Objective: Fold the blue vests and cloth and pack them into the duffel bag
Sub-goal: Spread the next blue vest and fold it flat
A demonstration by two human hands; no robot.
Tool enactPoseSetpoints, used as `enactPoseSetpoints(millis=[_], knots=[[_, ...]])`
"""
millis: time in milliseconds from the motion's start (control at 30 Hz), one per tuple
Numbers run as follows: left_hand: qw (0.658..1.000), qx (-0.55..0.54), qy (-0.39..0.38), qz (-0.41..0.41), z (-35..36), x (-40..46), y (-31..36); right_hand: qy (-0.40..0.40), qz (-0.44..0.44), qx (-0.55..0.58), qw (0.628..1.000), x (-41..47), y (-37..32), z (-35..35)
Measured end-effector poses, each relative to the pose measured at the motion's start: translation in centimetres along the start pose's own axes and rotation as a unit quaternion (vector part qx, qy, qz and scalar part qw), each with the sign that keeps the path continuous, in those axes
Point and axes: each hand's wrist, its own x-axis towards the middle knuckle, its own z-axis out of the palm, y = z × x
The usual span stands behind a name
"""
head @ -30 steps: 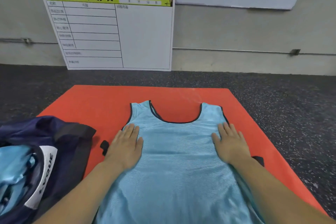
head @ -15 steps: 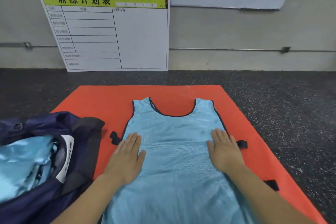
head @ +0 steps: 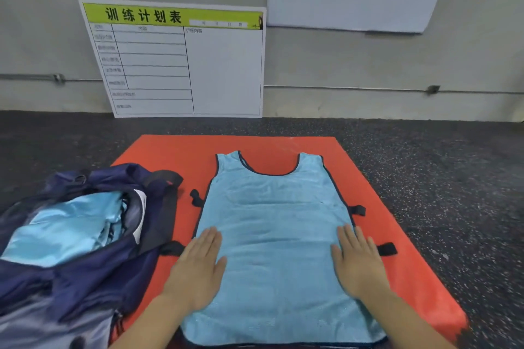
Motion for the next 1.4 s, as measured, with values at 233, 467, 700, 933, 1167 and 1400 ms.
enactPoseSetpoints(millis=[233,467,700,933,1167,1400], knots=[[0.998,-0.052,0.009,0.046,-0.1,-1.6,7.5,0.055,-0.185,-0.013,0.981,-4.3,-11.0,2.6],[1.000,-0.027,-0.010,-0.008,-0.5,-4.7,0.6,0.030,-0.068,0.026,0.997,-4.8,-2.7,2.3],[0.997,-0.065,0.028,0.018,-0.5,-4.1,8.6,0.071,-0.085,0.044,0.993,-6.2,-9.1,2.6],[0.997,-0.045,0.027,0.062,-0.6,-6.1,4.7,0.043,-0.174,0.030,0.983,-8.5,-5.7,3.8],[0.992,-0.054,0.046,0.103,-1.1,-8.2,-0.3,0.009,-0.224,0.009,0.974,-8.5,3.2,1.3],[0.980,-0.101,0.009,0.170,-2.2,-10.5,-2.4,-0.021,-0.286,-0.029,0.958,-9.5,6.9,0.0]])
